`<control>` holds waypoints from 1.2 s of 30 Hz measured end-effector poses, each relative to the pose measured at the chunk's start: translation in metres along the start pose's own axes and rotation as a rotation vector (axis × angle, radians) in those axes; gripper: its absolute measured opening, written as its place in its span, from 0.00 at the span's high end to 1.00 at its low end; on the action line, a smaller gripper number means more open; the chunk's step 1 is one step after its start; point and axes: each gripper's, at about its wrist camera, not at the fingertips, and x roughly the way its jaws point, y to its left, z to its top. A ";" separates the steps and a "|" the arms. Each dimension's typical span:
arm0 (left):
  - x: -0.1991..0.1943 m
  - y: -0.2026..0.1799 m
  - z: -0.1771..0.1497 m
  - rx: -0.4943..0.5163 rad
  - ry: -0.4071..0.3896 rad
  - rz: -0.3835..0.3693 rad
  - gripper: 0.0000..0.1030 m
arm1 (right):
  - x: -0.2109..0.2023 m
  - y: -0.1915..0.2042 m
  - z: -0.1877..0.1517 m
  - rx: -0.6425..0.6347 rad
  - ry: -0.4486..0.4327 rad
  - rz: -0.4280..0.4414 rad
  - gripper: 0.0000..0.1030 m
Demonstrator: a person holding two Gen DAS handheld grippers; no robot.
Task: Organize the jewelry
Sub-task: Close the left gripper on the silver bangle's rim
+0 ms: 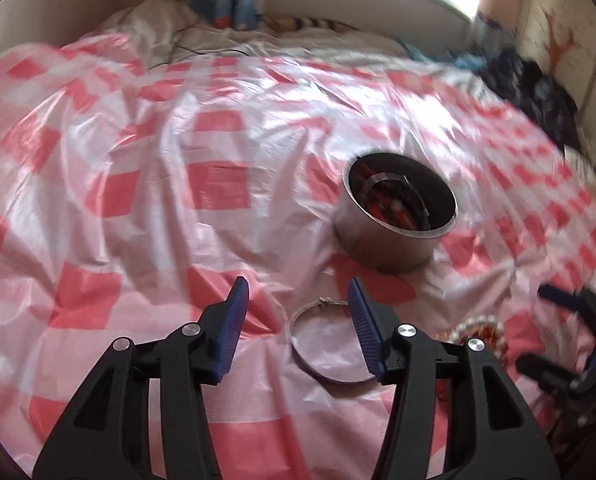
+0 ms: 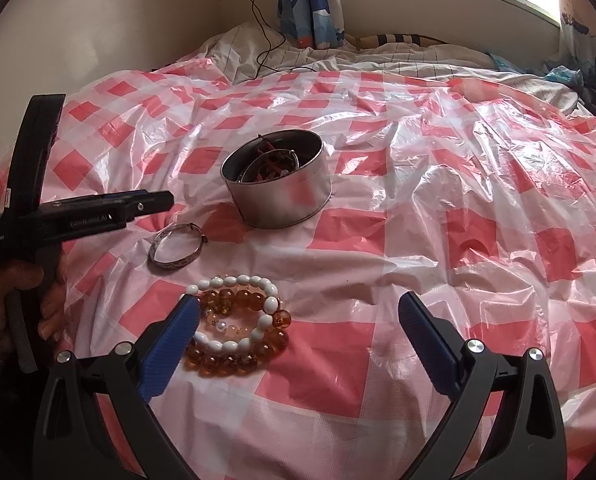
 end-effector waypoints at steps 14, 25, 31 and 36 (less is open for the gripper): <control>0.005 -0.002 -0.009 0.034 0.060 0.069 1.00 | 0.003 -0.002 -0.001 0.004 0.016 -0.011 0.08; 0.018 -0.013 -0.004 0.083 0.081 0.035 0.77 | 0.005 -0.002 -0.001 0.006 0.025 -0.005 0.08; 0.025 -0.015 -0.010 0.097 0.126 0.023 0.96 | 0.005 -0.003 -0.001 0.009 0.024 -0.002 0.08; 0.009 -0.013 -0.008 0.062 0.082 -0.025 0.97 | 0.004 -0.006 0.001 0.026 0.020 -0.002 0.08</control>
